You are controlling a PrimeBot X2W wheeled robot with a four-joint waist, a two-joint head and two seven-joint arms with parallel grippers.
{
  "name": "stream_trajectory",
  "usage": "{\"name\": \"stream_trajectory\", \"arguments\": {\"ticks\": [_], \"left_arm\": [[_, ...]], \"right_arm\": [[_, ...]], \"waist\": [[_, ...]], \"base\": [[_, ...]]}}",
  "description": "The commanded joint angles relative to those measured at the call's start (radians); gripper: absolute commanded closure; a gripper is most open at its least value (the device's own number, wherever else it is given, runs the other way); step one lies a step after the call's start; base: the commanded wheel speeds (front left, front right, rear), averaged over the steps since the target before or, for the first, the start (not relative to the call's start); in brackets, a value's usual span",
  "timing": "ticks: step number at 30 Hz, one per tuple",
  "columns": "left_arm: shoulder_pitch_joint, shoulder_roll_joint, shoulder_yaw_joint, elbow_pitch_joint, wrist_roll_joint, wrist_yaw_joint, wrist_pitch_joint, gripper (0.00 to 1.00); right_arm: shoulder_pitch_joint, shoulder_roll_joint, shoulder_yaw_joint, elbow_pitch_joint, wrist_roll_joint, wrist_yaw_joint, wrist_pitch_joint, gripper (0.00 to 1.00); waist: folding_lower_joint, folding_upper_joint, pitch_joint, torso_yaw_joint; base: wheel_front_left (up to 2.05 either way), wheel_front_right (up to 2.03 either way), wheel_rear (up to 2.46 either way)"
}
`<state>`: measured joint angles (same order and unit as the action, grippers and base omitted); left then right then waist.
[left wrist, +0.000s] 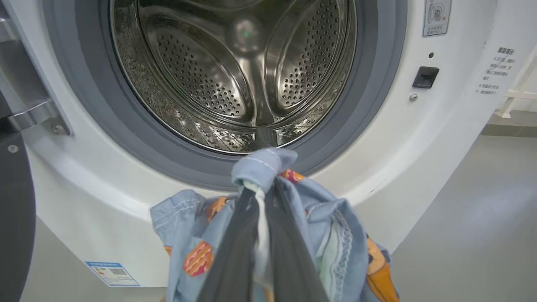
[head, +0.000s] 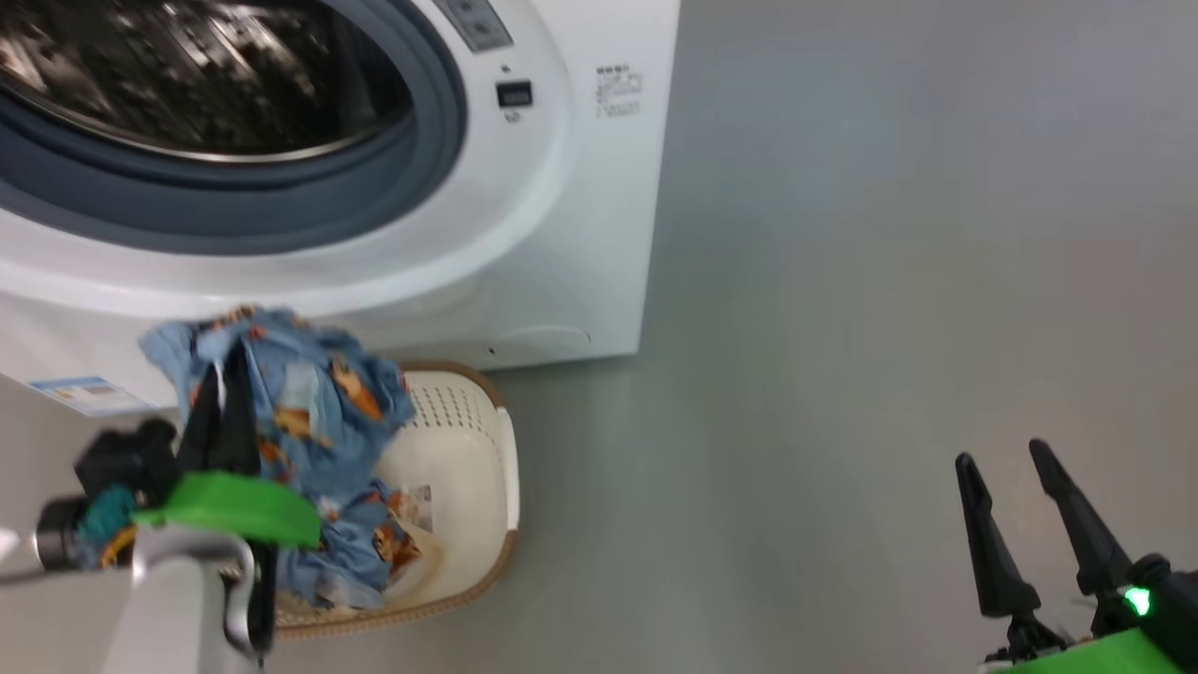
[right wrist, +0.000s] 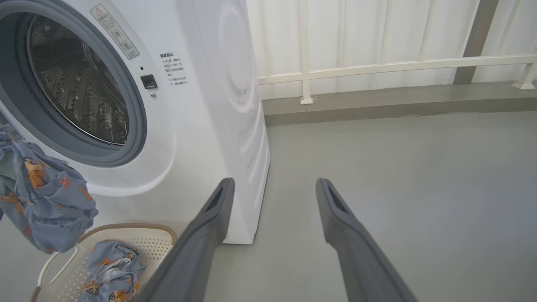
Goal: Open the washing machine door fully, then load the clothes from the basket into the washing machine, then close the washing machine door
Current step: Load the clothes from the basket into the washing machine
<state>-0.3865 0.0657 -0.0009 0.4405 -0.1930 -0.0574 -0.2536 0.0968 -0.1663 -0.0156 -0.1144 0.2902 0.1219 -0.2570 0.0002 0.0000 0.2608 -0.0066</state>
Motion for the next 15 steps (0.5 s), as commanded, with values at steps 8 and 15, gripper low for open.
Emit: {"name": "stream_trajectory", "arguments": {"ticks": [8,15], "left_arm": [[-0.254,0.101,0.046,0.146,-0.058,-0.038,0.044,1.00],[-0.432,0.188,0.045,0.208,-0.101,-0.060,0.167,1.00]], "right_arm": [[-0.078,0.011,0.012,-0.031,0.020,0.009,-0.005,0.00],[-0.124,0.035,0.018,-0.030,0.034,0.009,-0.005,0.00]], "waist": [[-0.0002,0.0000,0.199,-0.103],[-0.0002,0.0000,0.289,-0.135]], "base": [[0.00,0.00,0.00],[0.00,0.00,0.00]]}}
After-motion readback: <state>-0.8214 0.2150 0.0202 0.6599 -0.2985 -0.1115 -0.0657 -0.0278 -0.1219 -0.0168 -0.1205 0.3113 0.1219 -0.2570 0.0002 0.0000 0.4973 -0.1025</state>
